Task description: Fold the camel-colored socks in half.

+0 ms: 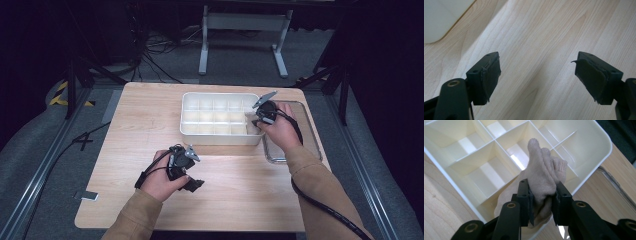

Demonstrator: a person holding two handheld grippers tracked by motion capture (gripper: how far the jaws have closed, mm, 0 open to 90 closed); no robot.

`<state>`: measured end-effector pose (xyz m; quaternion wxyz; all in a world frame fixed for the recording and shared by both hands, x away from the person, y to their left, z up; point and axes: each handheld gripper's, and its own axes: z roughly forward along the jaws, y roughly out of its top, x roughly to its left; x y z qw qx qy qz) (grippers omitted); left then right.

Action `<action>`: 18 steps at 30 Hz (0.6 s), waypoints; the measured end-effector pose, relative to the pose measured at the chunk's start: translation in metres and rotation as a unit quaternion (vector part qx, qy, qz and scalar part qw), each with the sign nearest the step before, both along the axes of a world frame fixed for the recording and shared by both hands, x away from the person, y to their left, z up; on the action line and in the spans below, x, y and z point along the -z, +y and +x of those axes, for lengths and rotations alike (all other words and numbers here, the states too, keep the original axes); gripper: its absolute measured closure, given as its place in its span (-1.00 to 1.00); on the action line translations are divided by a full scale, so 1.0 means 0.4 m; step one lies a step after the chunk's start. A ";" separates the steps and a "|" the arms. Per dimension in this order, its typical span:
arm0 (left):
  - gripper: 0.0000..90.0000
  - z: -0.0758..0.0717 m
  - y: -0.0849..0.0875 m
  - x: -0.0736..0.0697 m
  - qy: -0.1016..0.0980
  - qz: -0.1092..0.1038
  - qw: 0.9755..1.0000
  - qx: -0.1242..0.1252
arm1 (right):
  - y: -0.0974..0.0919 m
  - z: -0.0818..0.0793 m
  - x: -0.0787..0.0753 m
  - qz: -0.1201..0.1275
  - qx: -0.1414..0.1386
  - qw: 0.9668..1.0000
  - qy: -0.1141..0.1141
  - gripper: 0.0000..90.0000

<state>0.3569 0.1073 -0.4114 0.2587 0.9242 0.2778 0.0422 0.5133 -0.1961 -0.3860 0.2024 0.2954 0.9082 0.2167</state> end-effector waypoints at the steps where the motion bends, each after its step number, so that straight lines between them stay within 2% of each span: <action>1: -0.53 0.000 0.000 0.000 -0.001 0.001 1.000 0.000 | 0.001 0.000 0.002 0.002 0.001 1.000 0.001 0.59; 7: -0.53 0.001 0.000 0.000 0.002 0.008 1.000 0.002 | 0.006 0.000 0.020 -0.007 0.000 1.000 0.017 0.58; 18: -0.53 0.001 -0.001 0.004 0.002 0.008 1.000 0.001 | 0.008 0.005 0.030 -0.001 0.019 0.999 0.049 0.59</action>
